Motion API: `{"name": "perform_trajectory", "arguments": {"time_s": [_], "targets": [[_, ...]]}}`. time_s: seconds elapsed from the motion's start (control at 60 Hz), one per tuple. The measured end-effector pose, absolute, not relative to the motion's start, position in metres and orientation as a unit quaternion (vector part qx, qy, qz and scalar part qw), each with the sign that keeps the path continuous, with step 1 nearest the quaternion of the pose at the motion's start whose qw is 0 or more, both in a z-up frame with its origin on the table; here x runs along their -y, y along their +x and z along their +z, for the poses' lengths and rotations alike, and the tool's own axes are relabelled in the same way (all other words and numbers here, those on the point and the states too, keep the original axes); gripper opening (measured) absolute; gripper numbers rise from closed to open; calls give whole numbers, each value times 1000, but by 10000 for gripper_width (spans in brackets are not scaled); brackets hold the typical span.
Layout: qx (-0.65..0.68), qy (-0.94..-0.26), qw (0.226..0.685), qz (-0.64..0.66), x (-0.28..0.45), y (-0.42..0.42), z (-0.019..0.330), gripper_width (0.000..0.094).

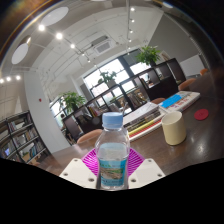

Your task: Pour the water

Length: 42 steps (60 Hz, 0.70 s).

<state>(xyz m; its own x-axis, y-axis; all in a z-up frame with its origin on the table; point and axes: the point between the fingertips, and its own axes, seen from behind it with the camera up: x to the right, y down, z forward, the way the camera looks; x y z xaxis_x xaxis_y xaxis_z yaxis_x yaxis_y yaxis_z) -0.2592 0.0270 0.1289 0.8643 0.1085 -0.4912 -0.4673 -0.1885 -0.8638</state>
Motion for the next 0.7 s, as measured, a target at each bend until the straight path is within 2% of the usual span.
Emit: {"name": "perform_trajectory", "arguments": {"time_s": [0.217, 0.367, 0.383, 0.567, 0.7], "targets": [[-312, -653, 560, 403, -90, -210, 163, 309], [-440, -524, 491, 539, -123, -181, 175, 312], [-452, -512, 482, 549, -111, -178, 185, 313], [-546, -399, 395, 622, -127, -159, 180, 328], [-584, -305, 361, 660, -127, -127, 184, 327]]}}
